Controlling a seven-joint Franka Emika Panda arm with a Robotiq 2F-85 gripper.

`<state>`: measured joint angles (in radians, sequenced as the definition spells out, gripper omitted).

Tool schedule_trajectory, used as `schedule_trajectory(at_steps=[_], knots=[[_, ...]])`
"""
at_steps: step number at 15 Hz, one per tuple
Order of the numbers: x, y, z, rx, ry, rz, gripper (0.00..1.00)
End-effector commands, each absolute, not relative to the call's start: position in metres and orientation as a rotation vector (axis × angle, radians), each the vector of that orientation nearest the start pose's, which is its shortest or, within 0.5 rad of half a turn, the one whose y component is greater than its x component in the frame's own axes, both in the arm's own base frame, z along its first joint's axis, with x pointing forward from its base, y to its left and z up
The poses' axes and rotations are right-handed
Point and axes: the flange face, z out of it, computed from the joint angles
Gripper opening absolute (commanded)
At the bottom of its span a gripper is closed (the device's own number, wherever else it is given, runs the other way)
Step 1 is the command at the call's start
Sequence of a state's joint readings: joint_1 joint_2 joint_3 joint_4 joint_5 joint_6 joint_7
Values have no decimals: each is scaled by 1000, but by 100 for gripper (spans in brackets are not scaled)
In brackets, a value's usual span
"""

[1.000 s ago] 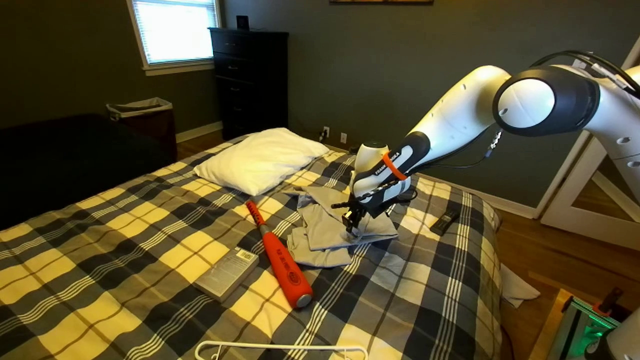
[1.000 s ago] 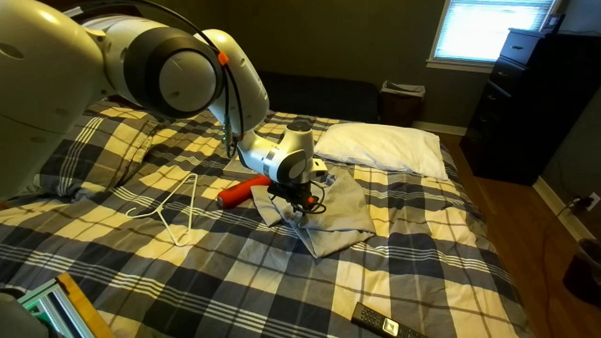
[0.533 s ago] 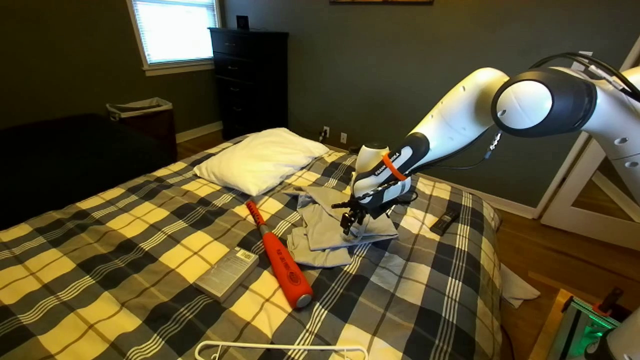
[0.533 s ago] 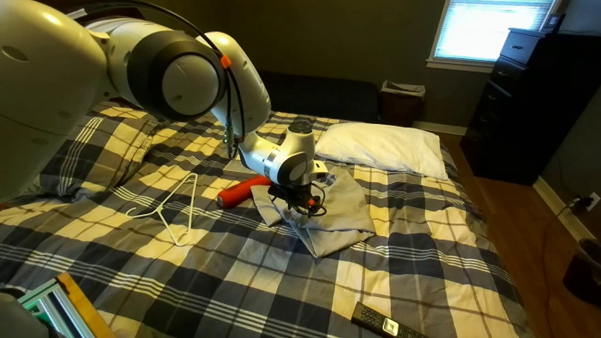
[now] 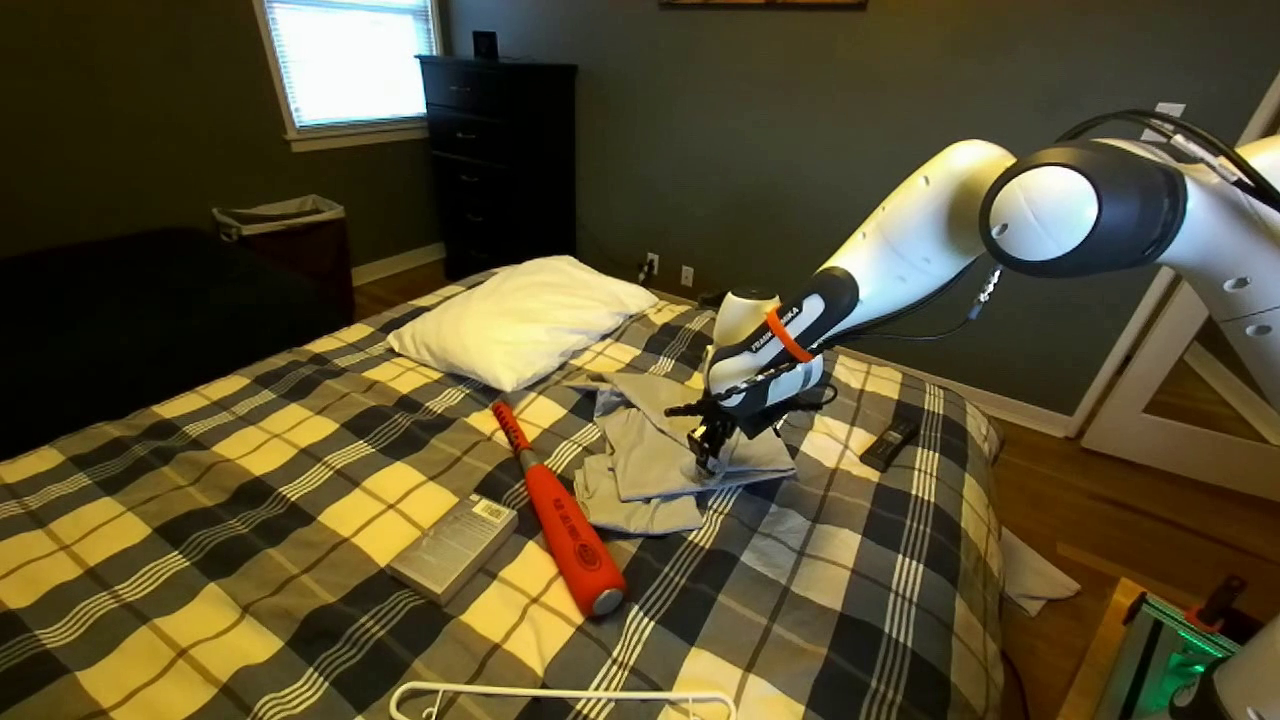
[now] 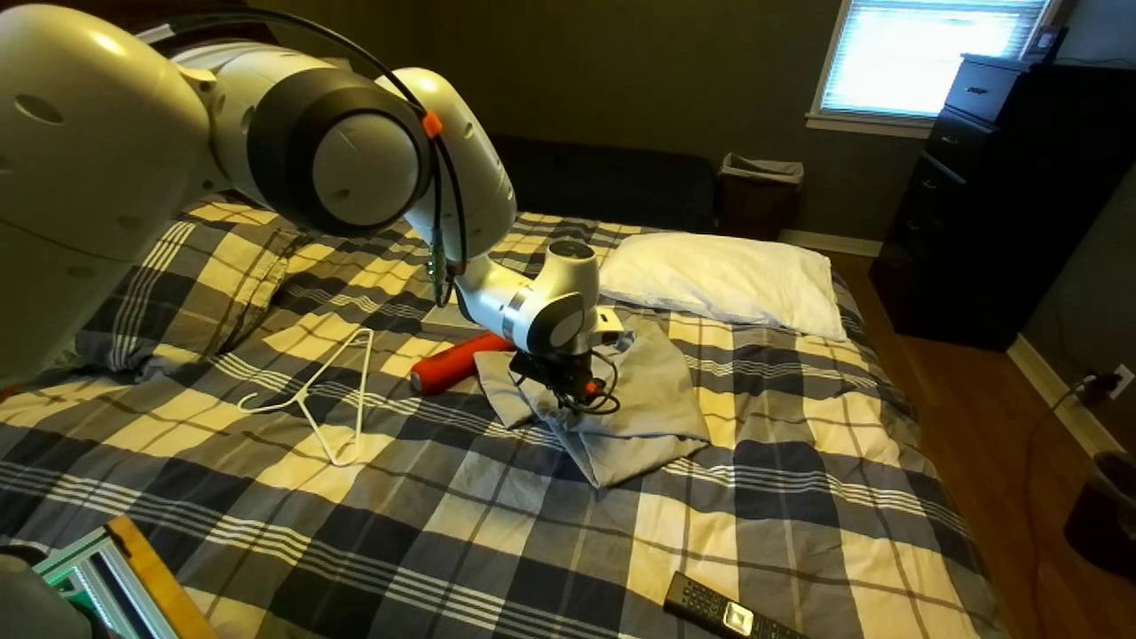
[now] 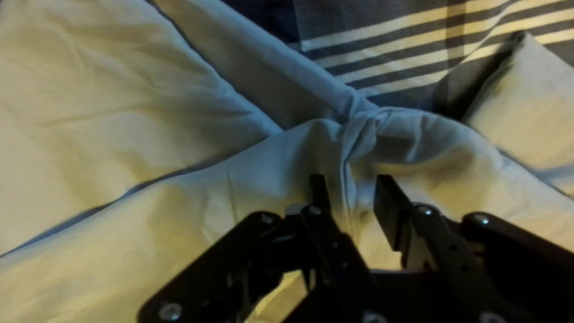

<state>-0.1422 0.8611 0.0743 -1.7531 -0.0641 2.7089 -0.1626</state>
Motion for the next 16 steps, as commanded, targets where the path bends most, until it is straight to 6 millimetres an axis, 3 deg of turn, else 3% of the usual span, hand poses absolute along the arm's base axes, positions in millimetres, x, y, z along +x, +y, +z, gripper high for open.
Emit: schedule_trajectory(at_steps=[1,7,8,13,14,16], knots=[[658,-47,94,-3093,-184,-160,2],[659,-54,107,-3075,-152,-187,0],[660,-61,117,-3084,-135,-226,0],[650,-150,217,-3106,177,-642,0],[672,-130,188,-3133,62,-571,0],[669,-145,207,-3137,87,-604,1]])
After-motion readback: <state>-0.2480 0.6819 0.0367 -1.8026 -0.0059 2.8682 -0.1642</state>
